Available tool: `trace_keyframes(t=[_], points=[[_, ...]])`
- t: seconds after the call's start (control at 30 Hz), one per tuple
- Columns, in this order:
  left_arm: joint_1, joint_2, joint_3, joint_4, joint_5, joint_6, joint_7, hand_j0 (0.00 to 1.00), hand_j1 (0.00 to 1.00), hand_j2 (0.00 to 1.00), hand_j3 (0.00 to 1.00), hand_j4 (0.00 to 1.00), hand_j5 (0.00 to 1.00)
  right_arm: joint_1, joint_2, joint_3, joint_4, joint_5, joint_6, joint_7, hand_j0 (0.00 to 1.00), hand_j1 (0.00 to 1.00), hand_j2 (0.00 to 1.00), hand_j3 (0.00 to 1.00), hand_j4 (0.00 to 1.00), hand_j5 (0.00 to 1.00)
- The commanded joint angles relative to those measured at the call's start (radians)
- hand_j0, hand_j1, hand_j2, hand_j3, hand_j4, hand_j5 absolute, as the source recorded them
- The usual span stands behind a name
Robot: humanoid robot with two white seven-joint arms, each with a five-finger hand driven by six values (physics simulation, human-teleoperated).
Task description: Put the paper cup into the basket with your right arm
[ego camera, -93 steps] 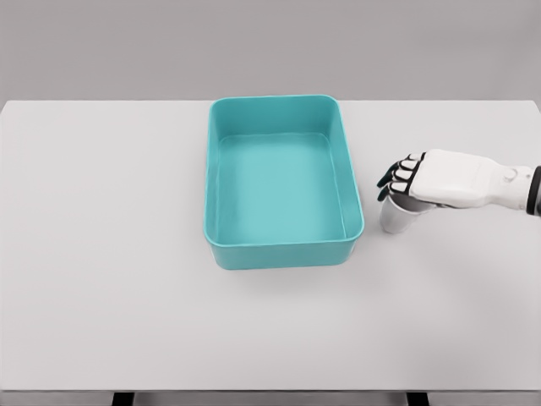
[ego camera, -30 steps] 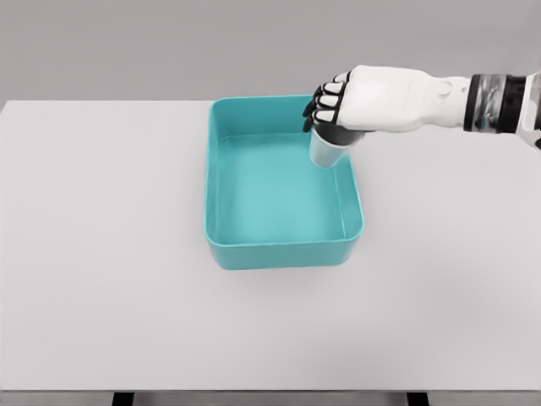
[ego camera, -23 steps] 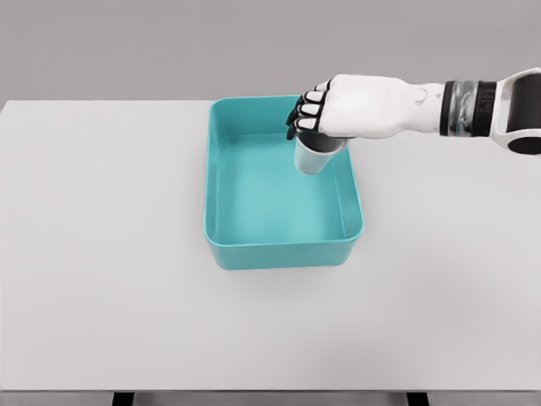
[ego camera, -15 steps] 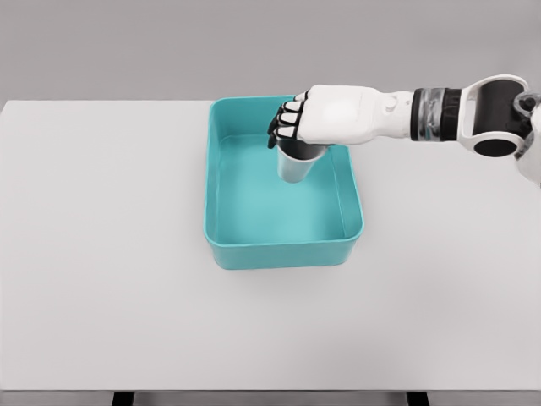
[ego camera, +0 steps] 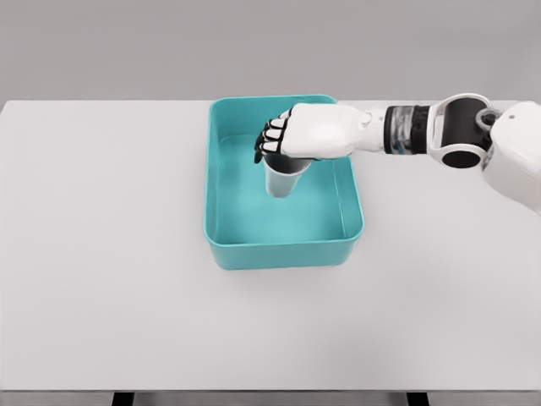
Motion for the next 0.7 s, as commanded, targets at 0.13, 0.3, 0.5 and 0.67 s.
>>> trace_keyframes(t=[0.13,0.3,0.5,0.67], points=[[0.0,0.0,0.002,0.0,0.0,0.0,0.0,1.0,1.0,1.0,1.0,1.0,1.0,0.003,0.0,-0.001,0.002,-0.007,0.001,-0.001,0.65,0.65,0.65,0.65,0.65,0.65],[0.0,0.0,-0.001,0.0,0.0,0.0,0.0,1.0,1.0,1.0,1.0,1.0,1.0,0.005,0.002,-0.001,0.002,-0.007,0.001,-0.001,0.67,0.67,0.67,0.67,0.67,0.67],[0.0,0.0,-0.001,0.0,0.0,0.0,0.0,1.0,1.0,1.0,1.0,1.0,1.0,0.023,0.004,-0.001,0.016,-0.005,0.001,-0.001,0.67,0.67,0.67,0.67,0.67,0.67],[0.0,0.0,-0.001,0.0,0.0,0.0,0.0,1.0,1.0,1.0,1.0,1.0,1.0,0.037,0.004,-0.001,0.016,-0.004,0.001,-0.001,0.67,0.67,0.67,0.67,0.67,0.67]])
